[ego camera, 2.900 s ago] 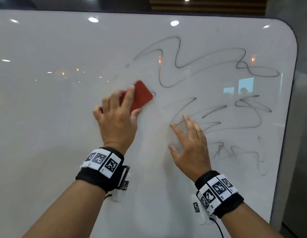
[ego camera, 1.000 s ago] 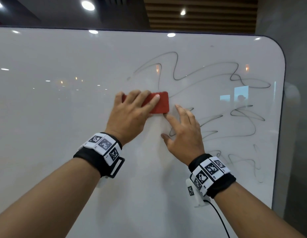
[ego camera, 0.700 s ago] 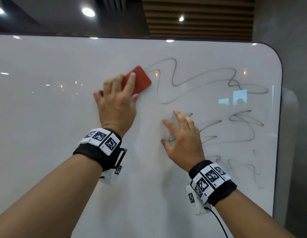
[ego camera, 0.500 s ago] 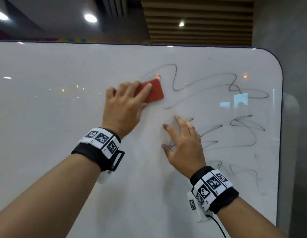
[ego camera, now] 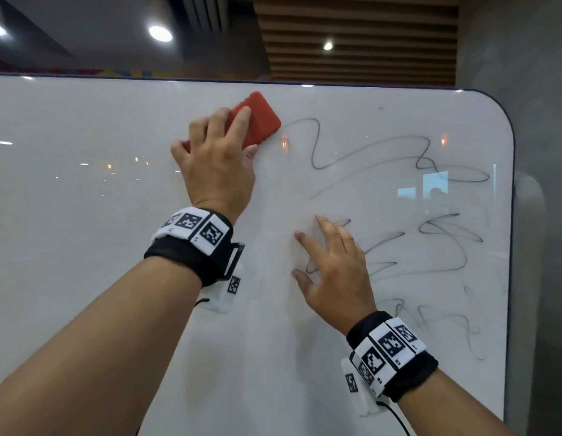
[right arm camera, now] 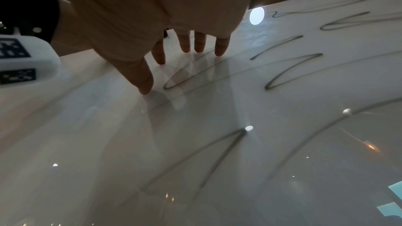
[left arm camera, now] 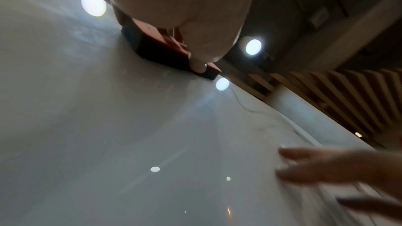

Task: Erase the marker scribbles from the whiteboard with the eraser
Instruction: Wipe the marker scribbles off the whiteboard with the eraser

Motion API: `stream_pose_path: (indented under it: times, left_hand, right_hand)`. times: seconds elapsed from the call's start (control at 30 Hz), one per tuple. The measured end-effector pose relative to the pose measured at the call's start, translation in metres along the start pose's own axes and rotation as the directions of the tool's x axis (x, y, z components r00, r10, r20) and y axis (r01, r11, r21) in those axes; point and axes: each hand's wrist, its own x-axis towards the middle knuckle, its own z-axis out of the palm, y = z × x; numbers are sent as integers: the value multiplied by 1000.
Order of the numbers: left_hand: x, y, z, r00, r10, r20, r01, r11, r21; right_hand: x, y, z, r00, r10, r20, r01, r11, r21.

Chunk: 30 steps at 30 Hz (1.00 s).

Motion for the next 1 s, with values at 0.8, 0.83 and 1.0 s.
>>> stream_pose_path:
  times: [0.8, 0.83, 1.0]
  left_hand:
    - [-42, -12, -4, 925, -88, 371, 54, 993, 100]
    - [-42, -13, -3, 923, -85, 376, 42, 992, 119]
    - [-46, -16, -2, 928, -63, 368, 13, 991, 136]
  right_hand:
    - [121, -7, -31, 965, -112, -236, 135, 987, 84]
    - [124, -5, -30, 957, -53, -286, 84, 992, 96]
    - [127, -11, -23, 909, 90, -406, -35, 989, 140]
